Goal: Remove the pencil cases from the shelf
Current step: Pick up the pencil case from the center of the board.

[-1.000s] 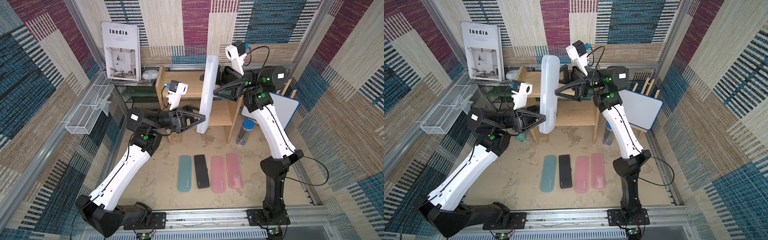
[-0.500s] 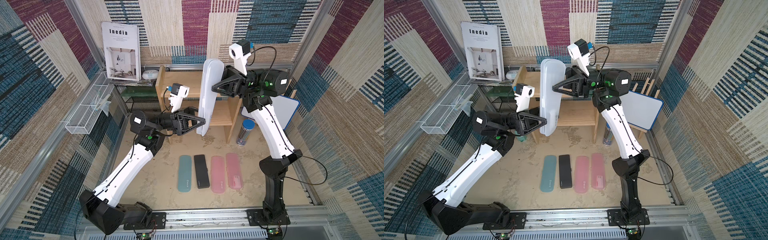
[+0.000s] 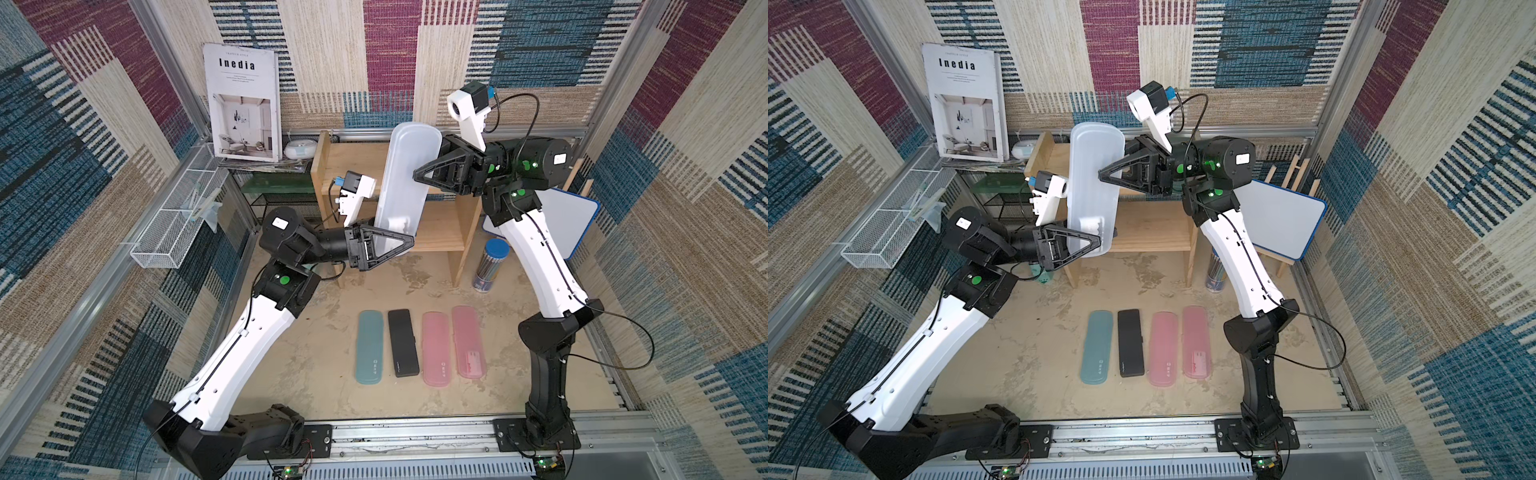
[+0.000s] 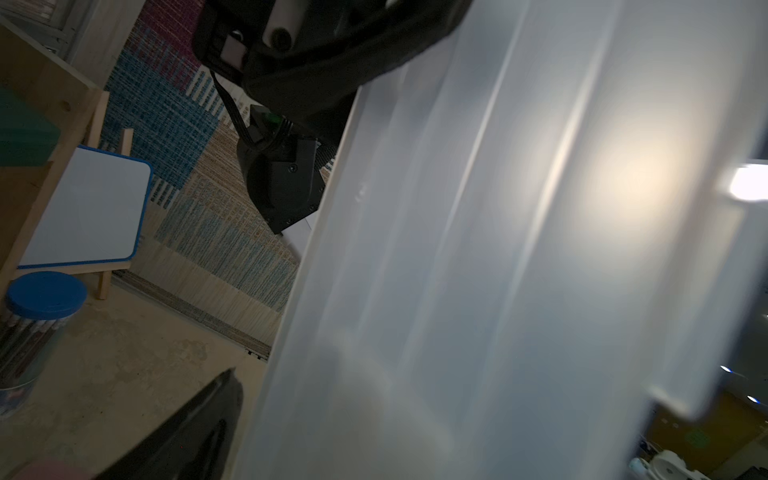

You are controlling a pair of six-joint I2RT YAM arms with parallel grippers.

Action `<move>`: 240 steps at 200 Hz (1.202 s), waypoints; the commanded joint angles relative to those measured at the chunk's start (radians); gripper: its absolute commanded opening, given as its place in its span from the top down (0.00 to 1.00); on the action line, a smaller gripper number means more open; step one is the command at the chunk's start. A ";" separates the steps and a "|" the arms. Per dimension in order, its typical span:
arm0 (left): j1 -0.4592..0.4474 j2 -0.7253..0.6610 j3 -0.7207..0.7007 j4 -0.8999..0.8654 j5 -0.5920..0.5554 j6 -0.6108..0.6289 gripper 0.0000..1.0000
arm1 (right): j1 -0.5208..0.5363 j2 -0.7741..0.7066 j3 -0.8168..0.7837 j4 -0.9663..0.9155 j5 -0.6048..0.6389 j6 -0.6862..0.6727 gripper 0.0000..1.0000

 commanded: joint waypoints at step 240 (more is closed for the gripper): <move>-0.320 -0.055 0.078 -0.694 -1.701 1.101 0.01 | 0.123 -0.147 -0.132 -1.106 0.758 -0.898 1.00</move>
